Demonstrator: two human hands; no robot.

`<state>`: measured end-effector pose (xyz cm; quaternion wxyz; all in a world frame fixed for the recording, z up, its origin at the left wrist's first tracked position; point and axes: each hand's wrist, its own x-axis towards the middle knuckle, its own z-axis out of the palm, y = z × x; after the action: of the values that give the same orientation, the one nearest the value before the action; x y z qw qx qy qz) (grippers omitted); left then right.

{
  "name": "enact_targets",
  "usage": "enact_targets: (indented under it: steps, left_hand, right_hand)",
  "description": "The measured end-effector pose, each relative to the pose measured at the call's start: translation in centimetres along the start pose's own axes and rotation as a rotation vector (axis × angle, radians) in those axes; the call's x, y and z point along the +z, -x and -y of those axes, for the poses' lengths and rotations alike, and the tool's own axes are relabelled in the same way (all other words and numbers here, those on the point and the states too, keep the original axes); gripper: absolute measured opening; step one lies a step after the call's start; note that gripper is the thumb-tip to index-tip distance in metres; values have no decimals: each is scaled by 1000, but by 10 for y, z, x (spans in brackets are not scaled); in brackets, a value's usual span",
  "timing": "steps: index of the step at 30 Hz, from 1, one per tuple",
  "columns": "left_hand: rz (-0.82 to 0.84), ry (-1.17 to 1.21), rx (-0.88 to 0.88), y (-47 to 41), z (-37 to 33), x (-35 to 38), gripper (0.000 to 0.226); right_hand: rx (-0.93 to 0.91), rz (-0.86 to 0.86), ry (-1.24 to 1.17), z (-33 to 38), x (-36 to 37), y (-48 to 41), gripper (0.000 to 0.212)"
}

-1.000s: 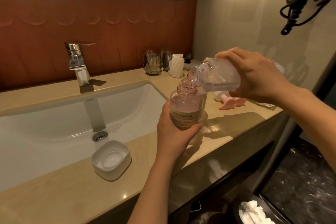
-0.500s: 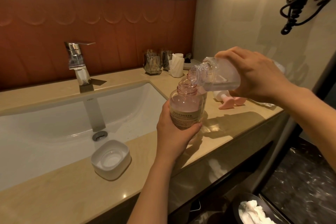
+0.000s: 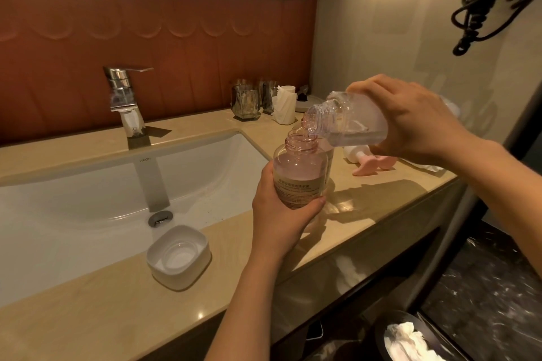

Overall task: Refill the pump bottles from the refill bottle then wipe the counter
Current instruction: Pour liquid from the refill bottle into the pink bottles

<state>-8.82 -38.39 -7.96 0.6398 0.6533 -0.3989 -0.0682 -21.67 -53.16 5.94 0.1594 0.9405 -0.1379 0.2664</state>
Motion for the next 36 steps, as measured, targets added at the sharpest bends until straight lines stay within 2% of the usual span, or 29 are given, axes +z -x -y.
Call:
enact_targets:
  steps: [12,18,25,36]
  left_hand:
    - [1,4,-15,1,-3,-1,81]
    - [28,42,-57,1,-6,-2,95]
    - [8,46,-68,1,-6,-2,98]
    - [-30,-47,-39,-1,0,0,90]
  right_hand:
    - [10,7,-3,2,-1,1,88]
    - [14,19,-10,3,0,2,89]
    - [17,21,-8,4,-3,1,88]
    - [24,31,2,7,-7,1,88]
